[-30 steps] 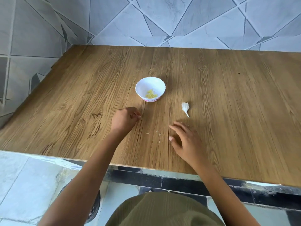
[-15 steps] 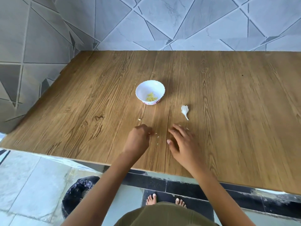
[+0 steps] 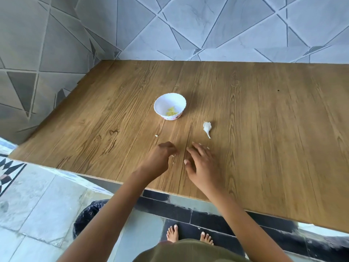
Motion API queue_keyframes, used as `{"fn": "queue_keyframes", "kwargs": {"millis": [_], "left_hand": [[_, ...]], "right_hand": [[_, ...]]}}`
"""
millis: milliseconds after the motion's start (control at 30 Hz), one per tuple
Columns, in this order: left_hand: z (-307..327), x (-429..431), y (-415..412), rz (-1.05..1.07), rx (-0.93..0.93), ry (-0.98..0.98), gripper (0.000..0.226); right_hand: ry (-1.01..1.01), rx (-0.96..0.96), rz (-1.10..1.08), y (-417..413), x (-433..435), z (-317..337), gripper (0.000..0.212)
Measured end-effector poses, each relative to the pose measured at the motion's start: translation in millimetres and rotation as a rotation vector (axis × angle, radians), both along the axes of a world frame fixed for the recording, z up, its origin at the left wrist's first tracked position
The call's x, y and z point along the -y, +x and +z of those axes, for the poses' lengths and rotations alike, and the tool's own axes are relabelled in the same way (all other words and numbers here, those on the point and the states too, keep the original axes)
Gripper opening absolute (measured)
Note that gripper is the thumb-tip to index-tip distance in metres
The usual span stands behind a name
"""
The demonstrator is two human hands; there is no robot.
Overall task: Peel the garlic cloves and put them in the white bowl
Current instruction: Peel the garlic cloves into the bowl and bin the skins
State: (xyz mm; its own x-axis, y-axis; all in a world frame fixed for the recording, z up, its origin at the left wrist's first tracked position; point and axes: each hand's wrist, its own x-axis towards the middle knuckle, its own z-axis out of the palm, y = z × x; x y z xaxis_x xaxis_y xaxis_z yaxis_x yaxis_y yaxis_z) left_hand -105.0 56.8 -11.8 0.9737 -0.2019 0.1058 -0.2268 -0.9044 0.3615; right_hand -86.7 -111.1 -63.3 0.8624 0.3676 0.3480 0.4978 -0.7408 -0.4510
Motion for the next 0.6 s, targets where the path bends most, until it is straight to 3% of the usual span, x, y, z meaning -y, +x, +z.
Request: {"fn": "queue_keyframes", "kwargs": {"millis": [133,367,600], "left_hand": [[-1,-2,-8,-0.038,0.012,0.034,0.048],[5,-3,-11,-0.080,0.005,0.055,0.015],[0,1,1,-0.081,-0.026,0.357,0.013]], "right_hand": [[-0.012,0.007,-0.004,0,-1,1,0.032],[0.067,-0.053,0.023,2,-2,3,0.031],[0.874,-0.582,-0.087,-4,-3,40,0.022]]}}
